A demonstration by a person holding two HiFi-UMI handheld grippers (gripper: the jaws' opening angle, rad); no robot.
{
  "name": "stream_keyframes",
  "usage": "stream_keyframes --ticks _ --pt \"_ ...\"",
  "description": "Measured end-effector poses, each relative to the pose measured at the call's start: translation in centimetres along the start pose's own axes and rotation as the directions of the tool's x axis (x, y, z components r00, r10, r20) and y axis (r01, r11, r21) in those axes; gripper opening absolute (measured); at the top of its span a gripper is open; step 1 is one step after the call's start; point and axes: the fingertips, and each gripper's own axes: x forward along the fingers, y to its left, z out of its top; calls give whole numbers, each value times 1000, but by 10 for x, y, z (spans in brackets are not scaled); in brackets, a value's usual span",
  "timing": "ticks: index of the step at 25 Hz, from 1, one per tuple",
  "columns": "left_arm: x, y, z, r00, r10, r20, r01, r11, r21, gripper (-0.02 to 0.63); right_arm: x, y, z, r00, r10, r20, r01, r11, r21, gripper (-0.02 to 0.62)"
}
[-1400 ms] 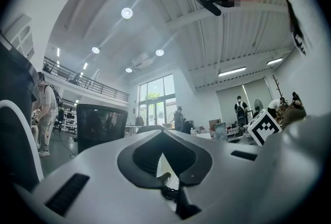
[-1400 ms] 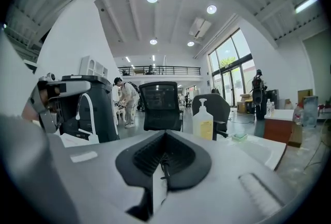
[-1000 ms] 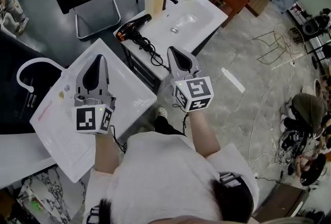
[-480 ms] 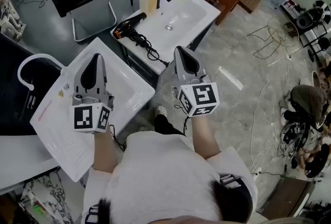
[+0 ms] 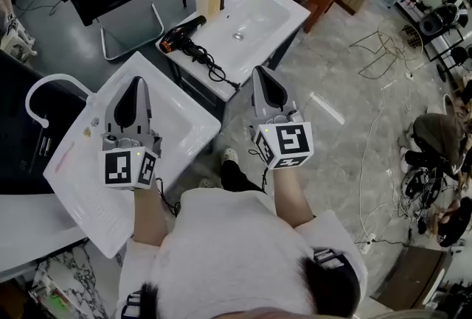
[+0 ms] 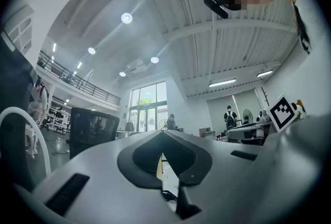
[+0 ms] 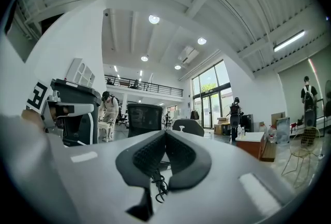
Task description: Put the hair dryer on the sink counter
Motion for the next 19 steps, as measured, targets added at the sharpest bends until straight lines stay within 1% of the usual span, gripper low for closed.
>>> stream_keyframes --ticks 4,19 --pt "-3 -2 -2 1000 -4 -3 4 1000 -2 2 -5 -2 1 1000 -11 22 11 1000 16 11" --pt "-6 5 -5 1000 8 -8 -8 1000 -7 2 -2 5 6 1000 -1 29 1 1000 11 11"
